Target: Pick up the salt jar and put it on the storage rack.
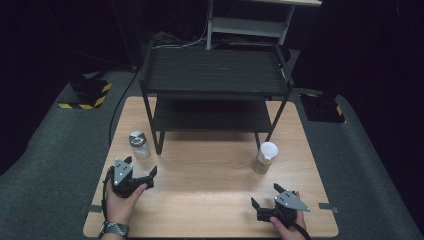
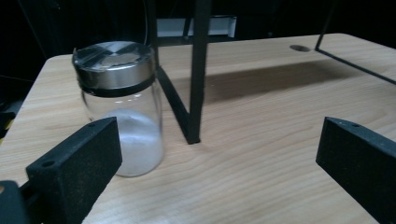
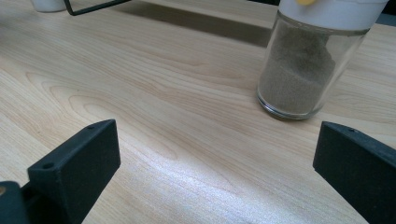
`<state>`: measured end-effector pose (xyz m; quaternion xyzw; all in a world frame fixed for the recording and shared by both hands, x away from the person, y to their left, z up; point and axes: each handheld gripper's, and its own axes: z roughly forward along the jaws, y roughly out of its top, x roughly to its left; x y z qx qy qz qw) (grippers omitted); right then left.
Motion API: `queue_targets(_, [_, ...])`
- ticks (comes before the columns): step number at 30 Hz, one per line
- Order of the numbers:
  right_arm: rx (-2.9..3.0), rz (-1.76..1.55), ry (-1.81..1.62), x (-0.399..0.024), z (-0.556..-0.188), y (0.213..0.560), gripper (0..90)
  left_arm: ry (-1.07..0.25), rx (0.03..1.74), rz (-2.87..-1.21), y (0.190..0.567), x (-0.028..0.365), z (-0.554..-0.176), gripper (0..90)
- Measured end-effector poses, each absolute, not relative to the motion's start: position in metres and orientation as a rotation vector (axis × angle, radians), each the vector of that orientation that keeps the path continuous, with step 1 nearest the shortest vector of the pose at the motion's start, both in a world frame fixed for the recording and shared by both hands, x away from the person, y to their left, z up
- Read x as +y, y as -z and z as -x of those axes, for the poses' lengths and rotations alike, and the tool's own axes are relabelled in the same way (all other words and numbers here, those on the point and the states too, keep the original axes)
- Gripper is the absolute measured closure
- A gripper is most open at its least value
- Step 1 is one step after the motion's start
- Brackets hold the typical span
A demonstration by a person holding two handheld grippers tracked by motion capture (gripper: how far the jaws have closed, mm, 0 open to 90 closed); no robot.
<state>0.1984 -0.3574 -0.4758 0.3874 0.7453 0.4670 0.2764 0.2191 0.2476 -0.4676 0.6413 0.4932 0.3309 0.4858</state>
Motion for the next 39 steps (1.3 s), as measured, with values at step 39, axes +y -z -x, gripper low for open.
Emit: queue_targets(39, [1.996,-1.046,-1.265,-0.360,-0.198,0.477,0.4,-0.894,1.290,-1.516,0.487,0.254,-0.293,13.5])
